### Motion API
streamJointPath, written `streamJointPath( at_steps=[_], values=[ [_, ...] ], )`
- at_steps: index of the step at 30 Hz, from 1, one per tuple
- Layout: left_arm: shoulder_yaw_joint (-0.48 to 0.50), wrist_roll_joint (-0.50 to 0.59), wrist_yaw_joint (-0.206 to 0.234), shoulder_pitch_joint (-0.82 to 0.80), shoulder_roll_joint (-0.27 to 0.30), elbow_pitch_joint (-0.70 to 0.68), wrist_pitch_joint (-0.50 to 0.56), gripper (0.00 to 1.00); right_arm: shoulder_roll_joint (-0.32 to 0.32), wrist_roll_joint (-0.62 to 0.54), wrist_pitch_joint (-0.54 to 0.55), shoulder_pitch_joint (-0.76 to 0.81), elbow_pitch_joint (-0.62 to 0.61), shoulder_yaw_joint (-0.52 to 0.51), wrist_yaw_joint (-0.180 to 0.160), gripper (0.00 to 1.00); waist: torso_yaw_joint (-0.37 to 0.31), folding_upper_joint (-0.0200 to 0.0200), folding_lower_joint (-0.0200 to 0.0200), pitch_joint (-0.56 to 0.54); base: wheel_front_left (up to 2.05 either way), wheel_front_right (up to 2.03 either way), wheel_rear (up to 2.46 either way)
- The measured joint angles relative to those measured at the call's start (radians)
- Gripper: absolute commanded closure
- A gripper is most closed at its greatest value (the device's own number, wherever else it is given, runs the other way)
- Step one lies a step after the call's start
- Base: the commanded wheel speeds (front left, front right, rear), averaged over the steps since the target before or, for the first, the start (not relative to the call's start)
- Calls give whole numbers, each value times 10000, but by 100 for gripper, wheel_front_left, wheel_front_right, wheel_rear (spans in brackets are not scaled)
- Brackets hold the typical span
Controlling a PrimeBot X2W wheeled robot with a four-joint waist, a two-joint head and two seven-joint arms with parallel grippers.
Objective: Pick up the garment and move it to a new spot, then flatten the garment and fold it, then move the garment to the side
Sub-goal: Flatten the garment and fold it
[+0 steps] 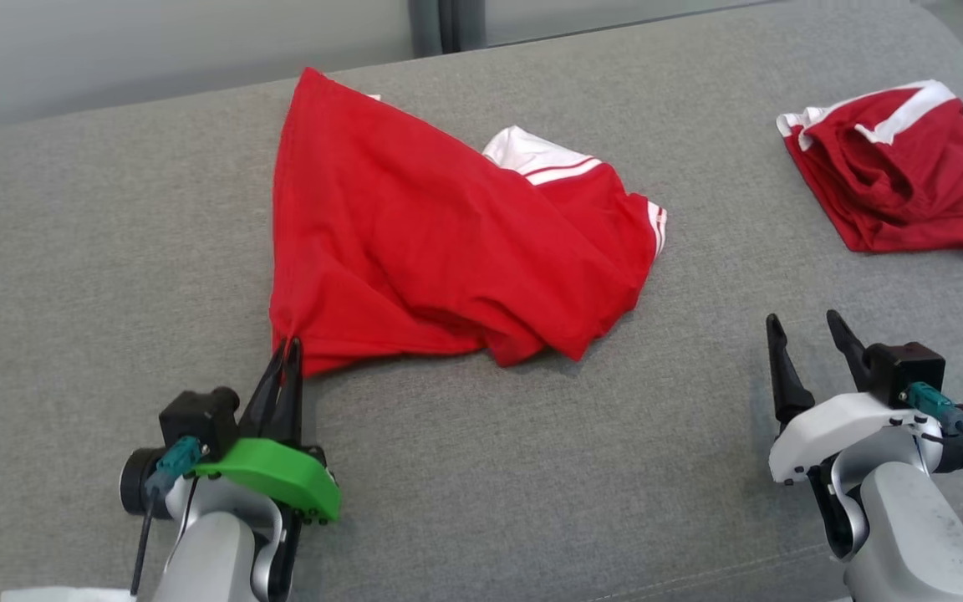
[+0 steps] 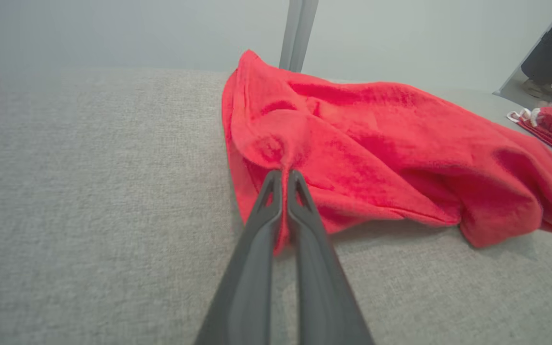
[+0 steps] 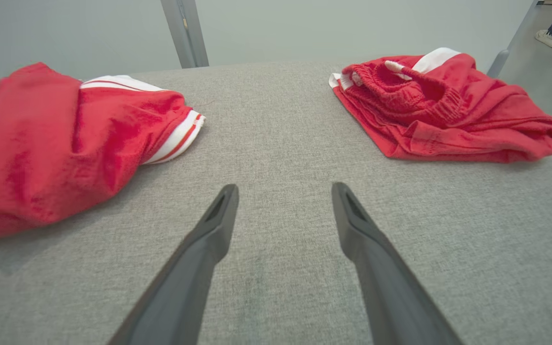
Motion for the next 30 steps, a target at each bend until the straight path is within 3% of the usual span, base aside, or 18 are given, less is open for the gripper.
streamJointPath(
  at_steps=[10, 16, 21, 22, 23, 24, 25, 30],
  values=[
    [284, 192, 0, 2157, -10, -1296, 0, 100, 186, 130, 0, 619, 211, 81, 0, 0, 1063, 0, 0, -881, 0, 0, 0],
    [740, 391, 27, 2911, -6, -1220, 2, 100, 130, 153, 0, 720, 299, -25, 0, 0, 1701, 0, 0, -1295, 0, 0, 0],
    [1252, 583, 314, 3342, 8, -909, 2, 100, -96, 134, 0, 598, 451, 65, 0, 0, 2216, 0, 0, -1481, 0, 0, 0],
    [1193, 616, 311, 3380, 10, -834, 2, 92, -148, 134, 0, 500, 485, 100, 0, 0, 2287, 0, 0, -1485, 0, 0, 0],
    [1114, 612, 301, 3398, 2, -786, 2, 57, -213, 134, 0, 380, 510, 146, 0, 0, 2358, 0, 0, -1479, 0, 0, 0],
    [1030, 602, 263, 3399, 0, -765, 2, 13, -267, 132, -2, 247, 545, 173, 0, 0, 2424, 0, 0, -1465, 0, 0, 0],
    [932, 579, 247, 3391, 0, -757, 0, 0, -320, 132, -2, 121, 600, 215, 0, 0, 2491, 0, 0, -1446, 0, 0, 0],
    [403, 313, 362, 3134, 2, -986, 2, 0, -637, 52, 226, -793, 1103, 836, 0, 0, 2834, 0, 0, -1234, 0, 0, 0]
  ],
)
